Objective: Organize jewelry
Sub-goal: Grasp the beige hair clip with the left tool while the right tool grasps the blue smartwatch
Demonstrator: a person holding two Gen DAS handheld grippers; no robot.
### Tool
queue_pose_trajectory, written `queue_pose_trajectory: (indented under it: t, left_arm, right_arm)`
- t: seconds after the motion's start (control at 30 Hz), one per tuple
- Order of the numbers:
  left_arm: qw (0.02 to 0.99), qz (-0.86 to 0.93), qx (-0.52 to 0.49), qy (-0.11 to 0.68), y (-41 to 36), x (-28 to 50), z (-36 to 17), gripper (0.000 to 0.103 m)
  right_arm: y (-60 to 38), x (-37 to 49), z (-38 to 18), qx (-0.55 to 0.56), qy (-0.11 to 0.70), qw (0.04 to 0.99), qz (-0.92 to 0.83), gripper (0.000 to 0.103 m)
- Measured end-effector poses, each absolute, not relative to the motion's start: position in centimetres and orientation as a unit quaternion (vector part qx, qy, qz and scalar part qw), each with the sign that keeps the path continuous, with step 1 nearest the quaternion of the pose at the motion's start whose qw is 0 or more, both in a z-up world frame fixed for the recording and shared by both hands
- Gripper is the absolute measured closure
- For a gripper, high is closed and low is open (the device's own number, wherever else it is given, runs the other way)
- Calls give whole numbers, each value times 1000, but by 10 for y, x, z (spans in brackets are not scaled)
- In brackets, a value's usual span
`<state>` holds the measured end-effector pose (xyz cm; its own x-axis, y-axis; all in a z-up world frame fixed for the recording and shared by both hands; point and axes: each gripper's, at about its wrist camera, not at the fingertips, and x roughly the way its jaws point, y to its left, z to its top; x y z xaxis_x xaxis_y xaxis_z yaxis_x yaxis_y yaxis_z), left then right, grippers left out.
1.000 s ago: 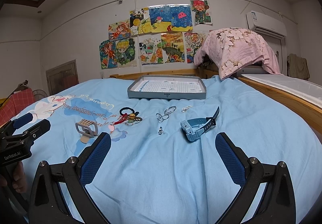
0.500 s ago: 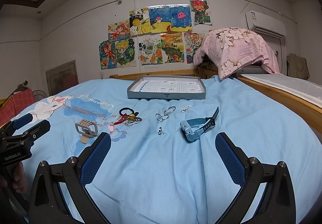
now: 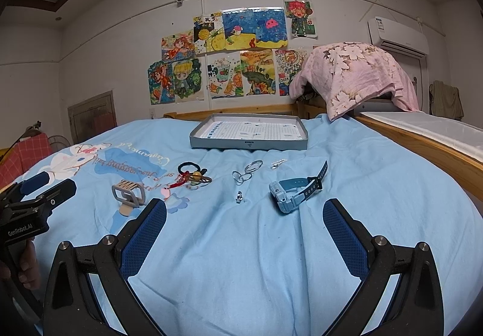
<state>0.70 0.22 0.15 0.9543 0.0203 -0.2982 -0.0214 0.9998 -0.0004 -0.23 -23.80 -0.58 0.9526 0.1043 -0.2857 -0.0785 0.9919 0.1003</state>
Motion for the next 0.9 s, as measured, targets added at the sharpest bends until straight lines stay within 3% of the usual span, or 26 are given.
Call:
queue_pose_trajectory:
  t: [0.27,0.63,0.9]
  left_arm:
    - [981,15,-16,193,4,42,-13,0]
    - [989,22,-6,146,-16,74,7,0]
    - [970,39,-36,239,-6,118,-19,0]
  right_arm:
    - [-249,12,-1,50,139,988,39,1]
    - [-257,62,24,44,116,992,32,1]
    - [-261,125,2,52,199,978,15,1]
